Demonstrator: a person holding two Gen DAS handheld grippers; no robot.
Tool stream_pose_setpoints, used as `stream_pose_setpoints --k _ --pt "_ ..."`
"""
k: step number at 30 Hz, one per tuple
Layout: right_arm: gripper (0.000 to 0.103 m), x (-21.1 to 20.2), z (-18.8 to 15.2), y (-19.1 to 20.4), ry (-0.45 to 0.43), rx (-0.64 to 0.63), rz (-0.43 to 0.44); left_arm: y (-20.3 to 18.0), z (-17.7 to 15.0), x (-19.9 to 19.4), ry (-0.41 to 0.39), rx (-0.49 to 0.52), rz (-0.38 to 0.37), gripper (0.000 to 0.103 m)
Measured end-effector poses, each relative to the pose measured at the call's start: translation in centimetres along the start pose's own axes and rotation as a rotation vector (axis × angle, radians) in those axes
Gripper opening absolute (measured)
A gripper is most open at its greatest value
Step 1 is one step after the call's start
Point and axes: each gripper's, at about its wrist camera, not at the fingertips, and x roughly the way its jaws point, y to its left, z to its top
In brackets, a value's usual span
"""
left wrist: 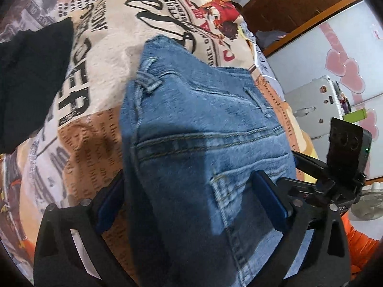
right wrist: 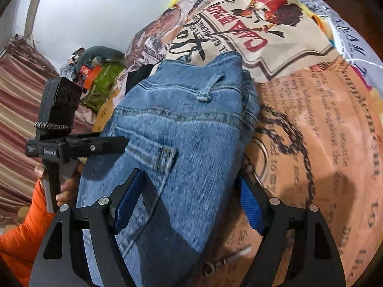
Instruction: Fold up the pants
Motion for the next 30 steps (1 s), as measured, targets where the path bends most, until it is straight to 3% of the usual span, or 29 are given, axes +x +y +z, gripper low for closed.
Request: stream_pose_setpoints --k 5,7,12,19,25,30 --pt "0.056 0.2 0.3 0.5 0.009 -0.011 -0.01 -0.1 0.2 0.0 -0.019 -0.022 -0.025 0.089" --pt "0.044 -0.1 0.3 0.9 0.003 -0.018 -0.022 -0.1 -0.1 -0.3 -0.027 -0.023 -0.029 0.08" --pt "0.03 -1.1 0.3 3.2 -0.028 -0.085 -0.053 -0.4 -1.3 -2.4 -0.062 -0.018 -0.015 0.064" --pt "0.026 -2.3 1.1 7.6 -0.093 -0.196 -0.058 -0.9 -3.7 -8.7 -0.227 0.016 0.011 0.055" --pt "0.025 -2.1 3.3 13.2 -0.15 -0.335 -0.055 -0.9 -5.1 -15.4 -0.419 0.05 0.105 0.052" --pt "0.024 -0.6 5.8 17.8 -0.197 -0.436 -0.054 1.4 -5.2 -19.8 -0.529 0.029 0.164 0.051"
